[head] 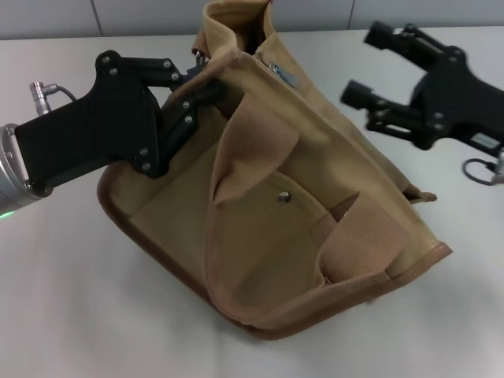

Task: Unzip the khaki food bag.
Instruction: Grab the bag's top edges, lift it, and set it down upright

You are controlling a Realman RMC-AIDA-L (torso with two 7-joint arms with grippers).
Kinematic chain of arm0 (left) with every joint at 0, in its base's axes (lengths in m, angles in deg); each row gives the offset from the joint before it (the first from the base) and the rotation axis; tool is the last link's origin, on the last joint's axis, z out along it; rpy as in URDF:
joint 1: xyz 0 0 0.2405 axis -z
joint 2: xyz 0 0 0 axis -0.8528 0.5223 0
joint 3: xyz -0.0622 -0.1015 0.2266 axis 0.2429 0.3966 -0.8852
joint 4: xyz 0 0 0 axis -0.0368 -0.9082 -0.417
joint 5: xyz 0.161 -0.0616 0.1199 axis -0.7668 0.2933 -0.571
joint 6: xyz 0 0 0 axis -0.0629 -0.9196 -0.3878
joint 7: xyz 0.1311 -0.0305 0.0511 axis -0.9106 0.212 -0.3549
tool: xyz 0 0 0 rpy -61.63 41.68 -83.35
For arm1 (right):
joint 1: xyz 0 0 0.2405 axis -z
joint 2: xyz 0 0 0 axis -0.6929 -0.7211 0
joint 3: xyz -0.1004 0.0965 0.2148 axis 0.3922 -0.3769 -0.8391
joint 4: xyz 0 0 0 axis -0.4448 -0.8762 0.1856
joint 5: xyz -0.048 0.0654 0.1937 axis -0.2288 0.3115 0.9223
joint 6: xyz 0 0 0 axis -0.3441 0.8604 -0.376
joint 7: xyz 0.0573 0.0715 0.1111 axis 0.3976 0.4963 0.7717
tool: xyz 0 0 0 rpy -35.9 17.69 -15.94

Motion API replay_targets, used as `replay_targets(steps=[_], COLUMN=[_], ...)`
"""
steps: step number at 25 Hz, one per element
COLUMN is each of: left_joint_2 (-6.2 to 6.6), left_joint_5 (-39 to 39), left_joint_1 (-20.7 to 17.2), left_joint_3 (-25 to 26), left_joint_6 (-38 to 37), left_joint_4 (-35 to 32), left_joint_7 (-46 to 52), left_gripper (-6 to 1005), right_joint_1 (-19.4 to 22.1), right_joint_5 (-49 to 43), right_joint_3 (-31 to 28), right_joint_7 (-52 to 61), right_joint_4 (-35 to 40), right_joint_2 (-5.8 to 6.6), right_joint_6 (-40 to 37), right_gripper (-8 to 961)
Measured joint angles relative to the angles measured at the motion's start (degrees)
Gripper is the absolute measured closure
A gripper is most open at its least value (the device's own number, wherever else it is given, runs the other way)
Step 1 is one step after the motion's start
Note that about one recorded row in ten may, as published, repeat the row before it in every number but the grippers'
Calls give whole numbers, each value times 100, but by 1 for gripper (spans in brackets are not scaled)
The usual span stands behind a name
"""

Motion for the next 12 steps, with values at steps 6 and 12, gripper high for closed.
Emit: replay_targets(steps=[6, 12], left_joint_2=[-7, -5], left_joint_5=[4, 6], left_joint_1=[10, 20], left_joint_3=[-21, -28], left_joint_6=[-29, -81], left_joint_4=[-5, -5], left_joint_7=[-5, -1], left_gripper=[914, 914], right_joint_1=[-234, -289], right_joint_5=[6, 25], right_joint_3=[314, 274], right_joint_7=[-1002, -1781], right_joint_4=[-522, -928], right_joint_2=[-9, -13], right_joint_6=[295, 390], right_gripper=[115, 159])
